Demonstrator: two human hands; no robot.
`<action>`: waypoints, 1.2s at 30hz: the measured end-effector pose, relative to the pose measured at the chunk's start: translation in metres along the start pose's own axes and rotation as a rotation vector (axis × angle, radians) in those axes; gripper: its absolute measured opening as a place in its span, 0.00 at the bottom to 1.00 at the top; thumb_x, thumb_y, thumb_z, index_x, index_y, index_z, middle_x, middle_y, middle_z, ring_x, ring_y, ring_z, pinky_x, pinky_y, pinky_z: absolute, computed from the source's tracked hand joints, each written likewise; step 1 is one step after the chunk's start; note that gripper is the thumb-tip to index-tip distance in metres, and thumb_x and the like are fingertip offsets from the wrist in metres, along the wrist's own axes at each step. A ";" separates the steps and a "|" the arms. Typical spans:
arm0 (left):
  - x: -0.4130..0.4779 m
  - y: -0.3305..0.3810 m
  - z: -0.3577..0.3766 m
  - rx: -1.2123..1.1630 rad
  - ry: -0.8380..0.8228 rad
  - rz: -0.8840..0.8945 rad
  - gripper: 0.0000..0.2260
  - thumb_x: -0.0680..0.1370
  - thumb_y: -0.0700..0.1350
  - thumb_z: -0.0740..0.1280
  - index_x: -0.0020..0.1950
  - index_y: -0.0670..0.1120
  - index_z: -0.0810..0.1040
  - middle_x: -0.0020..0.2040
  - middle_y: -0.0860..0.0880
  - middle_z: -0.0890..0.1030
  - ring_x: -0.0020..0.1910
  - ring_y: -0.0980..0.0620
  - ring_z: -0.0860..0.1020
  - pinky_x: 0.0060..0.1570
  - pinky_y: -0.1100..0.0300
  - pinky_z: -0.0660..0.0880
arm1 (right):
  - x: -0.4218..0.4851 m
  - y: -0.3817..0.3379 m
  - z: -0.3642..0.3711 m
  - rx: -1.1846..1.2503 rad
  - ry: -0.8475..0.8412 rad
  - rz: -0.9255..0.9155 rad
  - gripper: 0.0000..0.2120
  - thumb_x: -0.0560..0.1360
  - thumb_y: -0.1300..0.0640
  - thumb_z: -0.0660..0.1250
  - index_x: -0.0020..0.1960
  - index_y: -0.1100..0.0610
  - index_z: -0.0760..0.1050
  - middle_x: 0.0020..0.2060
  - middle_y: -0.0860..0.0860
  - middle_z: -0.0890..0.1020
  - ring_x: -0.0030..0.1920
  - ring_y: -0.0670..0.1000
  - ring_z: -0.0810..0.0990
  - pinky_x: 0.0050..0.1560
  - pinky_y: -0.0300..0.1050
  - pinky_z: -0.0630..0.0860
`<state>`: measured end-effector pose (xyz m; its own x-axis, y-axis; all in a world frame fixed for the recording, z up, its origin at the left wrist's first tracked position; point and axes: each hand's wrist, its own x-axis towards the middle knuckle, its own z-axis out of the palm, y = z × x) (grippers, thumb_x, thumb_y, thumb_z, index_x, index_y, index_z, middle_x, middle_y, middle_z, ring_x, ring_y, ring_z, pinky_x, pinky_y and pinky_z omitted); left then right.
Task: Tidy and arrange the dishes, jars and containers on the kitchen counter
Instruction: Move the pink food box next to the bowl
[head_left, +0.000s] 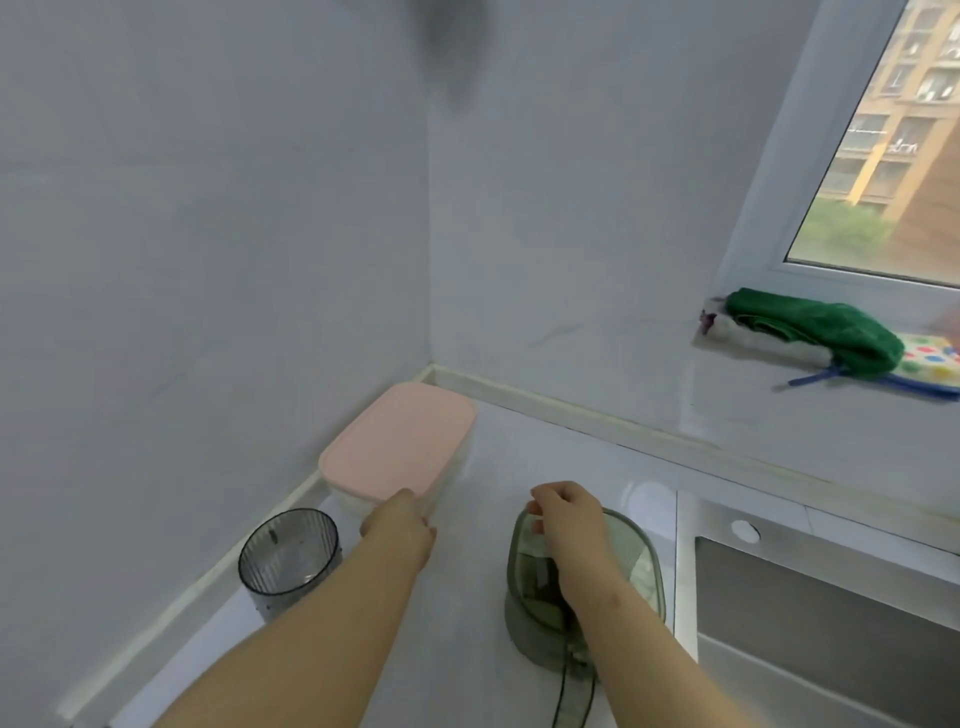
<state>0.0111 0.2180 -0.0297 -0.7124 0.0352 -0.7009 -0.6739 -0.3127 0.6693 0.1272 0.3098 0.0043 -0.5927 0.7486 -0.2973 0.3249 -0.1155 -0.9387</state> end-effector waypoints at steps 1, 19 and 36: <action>0.005 0.001 0.000 0.024 0.067 -0.016 0.03 0.78 0.39 0.63 0.46 0.41 0.69 0.39 0.44 0.71 0.33 0.51 0.70 0.29 0.60 0.71 | 0.000 0.001 0.000 -0.005 -0.006 -0.002 0.09 0.79 0.61 0.58 0.41 0.54 0.72 0.38 0.51 0.76 0.37 0.49 0.72 0.39 0.43 0.69; 0.016 -0.022 -0.013 0.059 0.098 0.011 0.29 0.74 0.47 0.69 0.70 0.41 0.61 0.66 0.40 0.70 0.61 0.40 0.72 0.50 0.51 0.72 | 0.006 0.017 0.001 -0.222 0.046 -0.098 0.07 0.79 0.59 0.56 0.46 0.54 0.73 0.39 0.51 0.78 0.38 0.50 0.75 0.42 0.47 0.75; 0.013 -0.025 -0.005 0.050 0.000 0.024 0.17 0.72 0.37 0.70 0.60 0.36 0.74 0.55 0.41 0.77 0.47 0.45 0.75 0.58 0.49 0.75 | 0.004 0.020 -0.001 -0.297 0.037 -0.139 0.08 0.79 0.59 0.55 0.49 0.55 0.73 0.39 0.51 0.78 0.35 0.48 0.73 0.36 0.42 0.71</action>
<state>0.0199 0.2213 -0.0564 -0.7286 0.0278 -0.6843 -0.6654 -0.2654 0.6977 0.1315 0.3112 -0.0157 -0.6210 0.7676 -0.1586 0.4470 0.1807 -0.8761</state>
